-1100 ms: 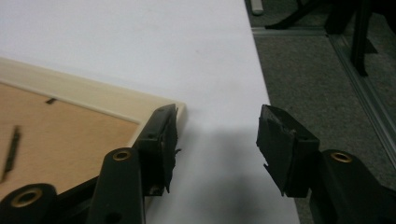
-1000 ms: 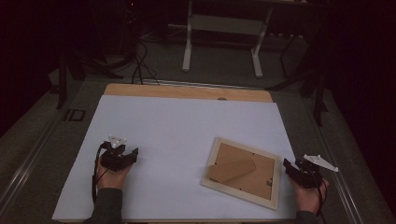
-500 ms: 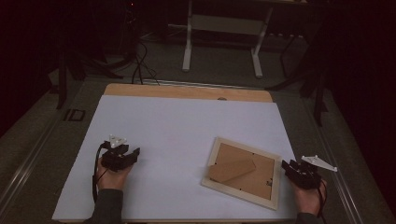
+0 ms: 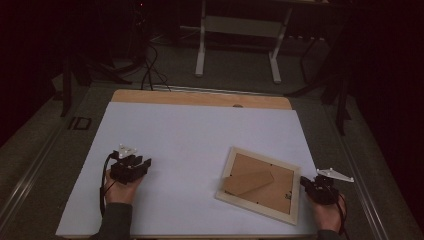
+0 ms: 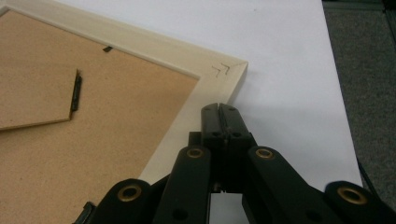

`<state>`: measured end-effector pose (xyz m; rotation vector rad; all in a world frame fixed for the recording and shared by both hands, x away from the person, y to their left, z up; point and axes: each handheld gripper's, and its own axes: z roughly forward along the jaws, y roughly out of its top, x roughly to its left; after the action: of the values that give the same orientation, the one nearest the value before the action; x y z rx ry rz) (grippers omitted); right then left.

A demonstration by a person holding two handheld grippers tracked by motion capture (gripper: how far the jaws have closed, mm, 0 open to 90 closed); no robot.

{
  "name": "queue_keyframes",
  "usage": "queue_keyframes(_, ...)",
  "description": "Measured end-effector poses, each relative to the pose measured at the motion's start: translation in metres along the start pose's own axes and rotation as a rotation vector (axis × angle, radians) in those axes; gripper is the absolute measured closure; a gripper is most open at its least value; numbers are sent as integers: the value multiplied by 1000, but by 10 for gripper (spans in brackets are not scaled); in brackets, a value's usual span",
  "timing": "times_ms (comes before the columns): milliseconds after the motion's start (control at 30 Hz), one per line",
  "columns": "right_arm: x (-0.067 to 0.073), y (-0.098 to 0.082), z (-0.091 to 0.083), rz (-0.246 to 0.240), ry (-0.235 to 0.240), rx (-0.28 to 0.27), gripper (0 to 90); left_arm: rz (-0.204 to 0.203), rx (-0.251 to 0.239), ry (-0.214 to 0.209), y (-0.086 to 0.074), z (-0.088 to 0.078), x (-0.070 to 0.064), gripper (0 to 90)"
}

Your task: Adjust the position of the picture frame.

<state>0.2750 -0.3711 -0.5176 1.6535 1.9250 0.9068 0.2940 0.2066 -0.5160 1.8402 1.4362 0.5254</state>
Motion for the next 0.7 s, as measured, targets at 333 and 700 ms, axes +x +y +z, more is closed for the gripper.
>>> queue_keyframes(333, -2, -4, 0, 37, 18, 35, 900, 54, 6, -7, 0, 1, -10, 646)
queue_keyframes(700, 0, -8, 0, 65, 62, 58, 900, 147, 2, -88, -1, 0, -28, 669)
